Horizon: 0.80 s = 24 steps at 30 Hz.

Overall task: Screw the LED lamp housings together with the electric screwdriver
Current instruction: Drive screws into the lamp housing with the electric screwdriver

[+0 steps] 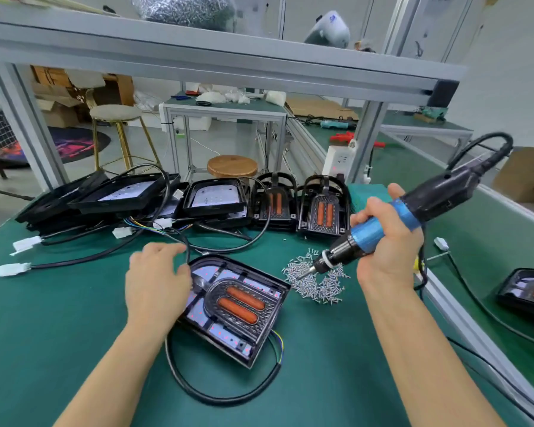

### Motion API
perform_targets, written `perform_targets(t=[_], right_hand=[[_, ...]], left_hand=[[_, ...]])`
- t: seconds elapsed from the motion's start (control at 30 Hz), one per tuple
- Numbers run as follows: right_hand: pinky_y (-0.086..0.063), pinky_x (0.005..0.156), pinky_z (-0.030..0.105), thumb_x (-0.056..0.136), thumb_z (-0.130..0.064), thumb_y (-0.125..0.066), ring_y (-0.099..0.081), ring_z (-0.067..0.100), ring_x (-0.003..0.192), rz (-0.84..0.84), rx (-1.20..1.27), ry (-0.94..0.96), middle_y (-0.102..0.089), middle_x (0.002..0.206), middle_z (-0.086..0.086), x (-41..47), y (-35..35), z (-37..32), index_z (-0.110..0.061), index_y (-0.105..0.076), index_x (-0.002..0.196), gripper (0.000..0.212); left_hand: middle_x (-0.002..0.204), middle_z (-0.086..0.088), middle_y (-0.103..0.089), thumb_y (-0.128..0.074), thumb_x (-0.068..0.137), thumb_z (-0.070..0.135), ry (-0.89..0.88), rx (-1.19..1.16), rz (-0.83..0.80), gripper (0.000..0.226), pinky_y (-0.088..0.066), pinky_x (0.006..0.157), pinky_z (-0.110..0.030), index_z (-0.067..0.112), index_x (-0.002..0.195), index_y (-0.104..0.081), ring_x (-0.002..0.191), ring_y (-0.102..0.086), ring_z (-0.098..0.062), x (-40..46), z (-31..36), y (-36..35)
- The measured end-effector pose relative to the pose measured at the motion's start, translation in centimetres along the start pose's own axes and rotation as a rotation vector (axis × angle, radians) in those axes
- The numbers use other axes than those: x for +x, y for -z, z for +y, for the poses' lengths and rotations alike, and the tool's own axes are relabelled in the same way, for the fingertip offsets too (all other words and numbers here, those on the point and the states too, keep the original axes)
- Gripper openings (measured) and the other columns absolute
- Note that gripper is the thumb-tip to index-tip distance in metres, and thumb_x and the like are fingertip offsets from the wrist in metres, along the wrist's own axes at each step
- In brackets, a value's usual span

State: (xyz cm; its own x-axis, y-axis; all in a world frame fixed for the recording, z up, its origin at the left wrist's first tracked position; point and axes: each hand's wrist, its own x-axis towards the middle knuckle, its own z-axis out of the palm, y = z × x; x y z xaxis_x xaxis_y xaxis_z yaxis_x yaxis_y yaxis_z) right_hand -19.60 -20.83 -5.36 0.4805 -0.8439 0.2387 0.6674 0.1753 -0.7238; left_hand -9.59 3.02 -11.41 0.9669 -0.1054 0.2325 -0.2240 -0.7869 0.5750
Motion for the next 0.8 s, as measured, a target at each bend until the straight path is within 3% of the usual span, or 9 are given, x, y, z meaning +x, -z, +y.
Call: perform_targets(t=[0.1, 0.17, 0.27, 0.37, 0.63, 0.8], right_hand=[[-0.048, 0.054, 0.024, 0.069, -0.004, -0.066, -0.052, 0.013, 0.047, -0.010, -0.002, 0.008, -0.055, 0.057, -0.005, 0.2, 0.7, -0.3, -0.014, -0.059, 0.101, 0.035], [-0.047, 0.053, 0.023, 0.069, -0.004, -0.066, -0.052, 0.013, 0.047, -0.029, -0.030, 0.031, -0.054, 0.056, -0.006, 0.2, 0.9, -0.5, -0.014, -0.059, 0.096, 0.030], [-0.047, 0.052, 0.023, 0.069, -0.005, -0.066, -0.052, 0.013, 0.047, -0.046, -0.042, 0.039, -0.053, 0.054, -0.007, 0.2, 1.2, -0.7, -0.015, -0.059, 0.093, 0.027], [-0.047, 0.052, 0.024, 0.069, -0.005, -0.067, -0.053, 0.014, 0.048, -0.057, -0.060, 0.027, -0.054, 0.055, -0.005, 0.1, 1.9, -0.9, -0.015, -0.059, 0.093, 0.027], [-0.047, 0.055, 0.025, 0.069, -0.006, -0.066, -0.053, 0.014, 0.050, -0.064, -0.106, 0.045, -0.054, 0.054, -0.005, 0.4, 2.7, -1.2, -0.016, -0.058, 0.092, 0.026], [-0.047, 0.057, 0.026, 0.068, -0.005, -0.066, -0.053, 0.016, 0.051, -0.060, -0.103, 0.036, -0.053, 0.054, -0.003, 0.2, 2.7, -1.3, -0.016, -0.058, 0.091, 0.027]], left_hand=[[0.110, -0.004, -0.066, -0.060, 0.084, 0.012, -0.235, -0.061, 0.031, 0.024, -0.042, 0.087, -0.039, 0.019, 0.104, -0.071, 0.106, -0.049, -0.031, 0.7, 3.8, -0.6], [0.103, 0.002, -0.069, -0.060, 0.085, 0.015, -0.351, -0.073, -0.125, 0.022, -0.045, 0.088, -0.036, 0.025, 0.099, -0.072, 0.103, -0.055, -0.025, 1.6, 6.7, -1.8], [0.104, 0.002, -0.072, -0.059, 0.085, 0.013, -0.478, 0.120, -0.451, 0.024, -0.049, 0.089, -0.032, 0.026, 0.098, -0.074, 0.100, -0.063, -0.021, 3.0, 9.9, -4.5], [0.106, -0.005, -0.072, -0.059, 0.083, 0.005, -0.512, 0.323, -0.591, 0.025, -0.052, 0.087, -0.037, 0.018, 0.097, -0.074, 0.099, -0.065, -0.027, 3.9, 10.9, -6.9], [0.107, -0.006, -0.068, -0.060, 0.083, 0.006, -0.580, 0.480, -0.642, 0.021, -0.052, 0.085, -0.038, 0.013, 0.100, -0.070, 0.101, -0.062, -0.029, 4.2, 11.8, -8.3], [0.105, -0.012, -0.066, -0.051, 0.084, 0.006, -0.708, 0.667, -0.549, 0.015, -0.043, 0.068, -0.034, 0.011, 0.093, -0.062, 0.094, -0.062, -0.032, 3.2, 12.0, -8.5]])
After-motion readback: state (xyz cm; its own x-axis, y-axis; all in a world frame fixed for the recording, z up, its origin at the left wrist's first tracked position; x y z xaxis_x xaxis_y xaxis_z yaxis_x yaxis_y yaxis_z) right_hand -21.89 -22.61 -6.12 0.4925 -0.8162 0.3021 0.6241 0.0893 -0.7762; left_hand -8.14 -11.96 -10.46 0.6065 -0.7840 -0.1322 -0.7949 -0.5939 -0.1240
